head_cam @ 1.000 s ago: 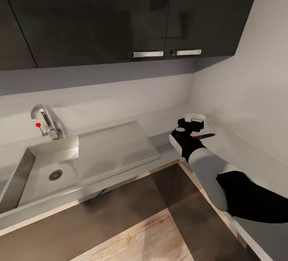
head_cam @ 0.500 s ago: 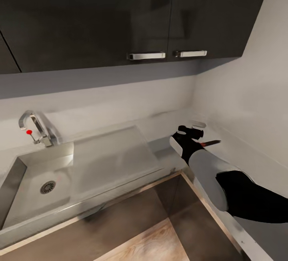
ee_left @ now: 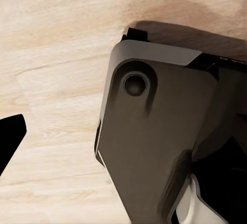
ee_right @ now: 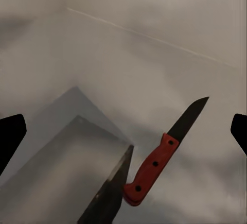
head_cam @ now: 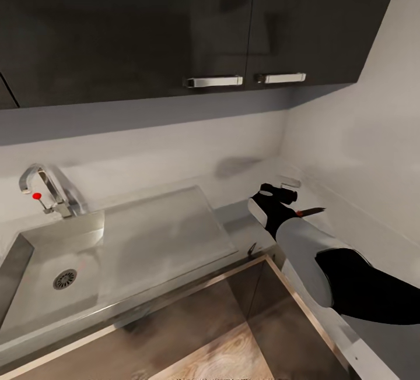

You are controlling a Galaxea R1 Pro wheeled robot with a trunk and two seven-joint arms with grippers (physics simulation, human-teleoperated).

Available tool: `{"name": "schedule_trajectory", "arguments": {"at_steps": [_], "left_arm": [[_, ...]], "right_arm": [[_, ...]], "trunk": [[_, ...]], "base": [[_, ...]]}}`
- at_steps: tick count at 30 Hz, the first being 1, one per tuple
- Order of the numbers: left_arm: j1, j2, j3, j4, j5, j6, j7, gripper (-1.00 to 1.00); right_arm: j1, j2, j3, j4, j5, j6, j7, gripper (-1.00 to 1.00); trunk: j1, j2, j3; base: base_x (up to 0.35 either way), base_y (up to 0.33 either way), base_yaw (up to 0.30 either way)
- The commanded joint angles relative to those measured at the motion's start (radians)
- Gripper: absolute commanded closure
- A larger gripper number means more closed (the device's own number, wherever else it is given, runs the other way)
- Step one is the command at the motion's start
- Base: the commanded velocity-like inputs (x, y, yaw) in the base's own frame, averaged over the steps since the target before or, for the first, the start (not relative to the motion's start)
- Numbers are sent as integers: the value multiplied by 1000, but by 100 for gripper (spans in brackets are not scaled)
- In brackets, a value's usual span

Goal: In the kitchen, take the Vidalia onion out of the sink, dice it on the chopping board with the paring knife, put the diced onion into the bowl on the countertop, then place both the paring knife and the chopping board into the sink.

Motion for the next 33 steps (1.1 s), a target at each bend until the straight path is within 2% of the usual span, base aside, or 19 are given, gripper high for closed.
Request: {"name": "schedule_trajectory", "arguments": {"at_steps": [1,18,26,29,33], "left_arm": [[-1,0,1,1,8,1,2,-100],[-1,0,1,0,7,2,2,-100],[-1,-10,1,0,7,1,2,-100],[-1,-12,2,0,7,1,2,-100],[-1,-14,2,0,7,1,2,-100]], "right_arm": [[-1,-2,8,0,-10,-1,-5,-100],[-1,-7,6,1,-9,-2,-5,-100],[-1,-7,6,2,-9,-2,-5,-100],[-1,-7,6,8,-18,-2,-5,-100],[-1,-7,5,28,-54,-3,-5,-100]], "trunk": [[1,-2,-4],[1,-2,-31],[1,-2,-43],[1,-2,-48],[1,-2,-55]], "base": [[0,0,0],[0,0,0],[26,0,0],[117,0,0],[99,0,0]]}}
